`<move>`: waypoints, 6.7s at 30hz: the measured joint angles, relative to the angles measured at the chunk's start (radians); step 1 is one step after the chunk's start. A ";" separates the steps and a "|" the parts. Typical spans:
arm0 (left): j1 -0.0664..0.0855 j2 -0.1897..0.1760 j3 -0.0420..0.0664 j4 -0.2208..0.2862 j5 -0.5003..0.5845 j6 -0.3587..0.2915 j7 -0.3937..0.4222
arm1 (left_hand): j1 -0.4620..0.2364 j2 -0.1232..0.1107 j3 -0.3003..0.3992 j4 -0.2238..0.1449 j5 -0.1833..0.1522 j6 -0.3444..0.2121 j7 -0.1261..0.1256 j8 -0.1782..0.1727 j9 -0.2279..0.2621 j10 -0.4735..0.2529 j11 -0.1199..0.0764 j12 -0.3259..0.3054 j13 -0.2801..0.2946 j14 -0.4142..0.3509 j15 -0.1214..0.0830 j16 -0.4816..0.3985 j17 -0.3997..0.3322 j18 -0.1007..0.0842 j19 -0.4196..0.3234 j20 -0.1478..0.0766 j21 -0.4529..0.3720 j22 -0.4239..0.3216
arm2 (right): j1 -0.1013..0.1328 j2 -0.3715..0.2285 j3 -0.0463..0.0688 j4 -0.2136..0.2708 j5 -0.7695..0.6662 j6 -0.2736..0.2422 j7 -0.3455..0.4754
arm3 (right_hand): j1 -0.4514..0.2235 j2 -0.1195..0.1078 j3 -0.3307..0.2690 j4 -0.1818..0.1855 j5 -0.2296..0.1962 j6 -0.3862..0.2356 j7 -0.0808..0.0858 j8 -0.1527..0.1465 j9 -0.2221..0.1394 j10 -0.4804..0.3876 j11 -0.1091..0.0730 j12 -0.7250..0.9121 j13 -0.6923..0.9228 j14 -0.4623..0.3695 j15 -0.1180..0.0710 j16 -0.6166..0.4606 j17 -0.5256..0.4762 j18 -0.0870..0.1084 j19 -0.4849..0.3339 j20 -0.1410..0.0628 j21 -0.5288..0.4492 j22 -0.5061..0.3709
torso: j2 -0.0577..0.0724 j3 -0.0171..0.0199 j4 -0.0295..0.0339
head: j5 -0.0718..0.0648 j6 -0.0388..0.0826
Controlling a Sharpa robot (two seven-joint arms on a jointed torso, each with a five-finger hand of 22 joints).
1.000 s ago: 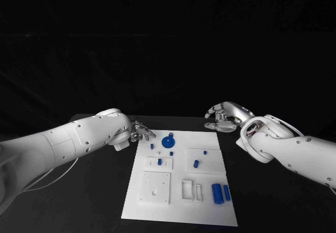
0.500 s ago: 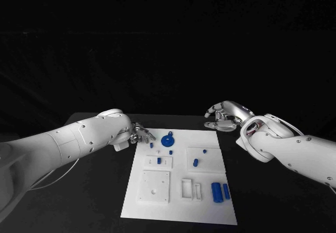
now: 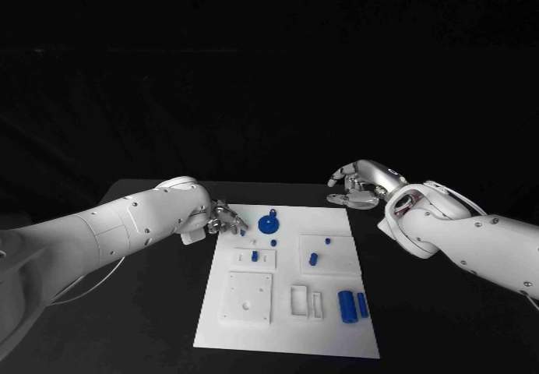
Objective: Assemble the parts on the task board
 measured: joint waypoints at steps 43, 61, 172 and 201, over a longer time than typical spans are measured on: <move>-0.011 0.025 -0.001 -0.053 0.044 0.023 0.027 | 0.046 0.093 -0.057 -0.045 0.000 -0.021 0.011 -0.024 -0.010 -0.017 0.012 -0.004 -0.003 -0.016 0.009 0.000 -0.007 -0.015 -0.026 0.004 -0.004 0.008 | 0.000 0.003 0.000 0.000 0.000 0.000 0.000 | 0.000 0.000 0.000 0.000 0.000 0.000 0.000 0.000 0.001 0.000 0.000 0.000 0.000 -0.001 0.001 -0.004 0.001 0.000 0.002 -0.002 0.000 0.000 | 0.000 0.0011 -0.0008 | -0.006 -0.007; -0.014 0.035 0.000 -0.068 0.061 0.028 0.037 | 0.086 0.152 -0.061 -0.098 0.000 -0.030 0.015 -0.034 -0.018 -0.017 0.012 -0.004 -0.005 -0.021 0.014 0.004 -0.010 -0.015 -0.029 0.008 -0.004 0.011 | 0.000 0.007 0.000 -0.003 0.000 0.000 0.001 | 0.000 0.000 0.000 0.000 0.000 0.000 0.000 0.000 0.001 0.000 0.000 0.000 0.000 -0.001 0.002 -0.004 0.002 0.000 0.002 -0.002 0.000 0.000 | 0.000 0.0011 -0.0005 | -0.008 -0.009; -0.036 -0.227 -0.062 0.445 -0.078 -0.278 0.021 | 0.004 0.261 -0.032 -0.297 0.523 0.099 -0.010 -0.018 -0.031 0.061 -0.012 0.101 0.037 0.042 0.015 0.135 0.010 -0.021 0.079 -0.028 0.070 0.035 | 0.000 -0.008 0.000 -0.006 0.003 0.015 0.001 | 0.000 0.000 -0.003 0.003 0.031 0.003 -0.003 0.000 0.002 -0.001 -0.001 -0.004 0.000 0.000 0.000 -0.004 0.005 0.000 0.000 -0.003 -0.004 0.000 | -0.004 0.0041 0.0073 | 0.012 -0.019; -0.042 -0.229 -0.058 0.445 -0.089 -0.265 0.017 | 0.002 0.260 -0.032 -0.297 0.463 0.100 -0.011 0.029 -0.031 0.061 -0.012 0.113 0.038 0.042 0.015 0.142 0.010 -0.021 0.078 -0.027 0.070 0.035 | 0.000 -0.008 0.000 -0.007 0.004 0.018 0.001 | 0.000 0.000 -0.003 0.003 0.031 0.003 -0.003 0.000 0.002 -0.003 0.003 -0.004 0.000 0.002 -0.002 -0.004 0.005 0.000 0.004 -0.004 -0.004 0.000 | -0.003 0.0036 0.0063 | 0.016 -0.026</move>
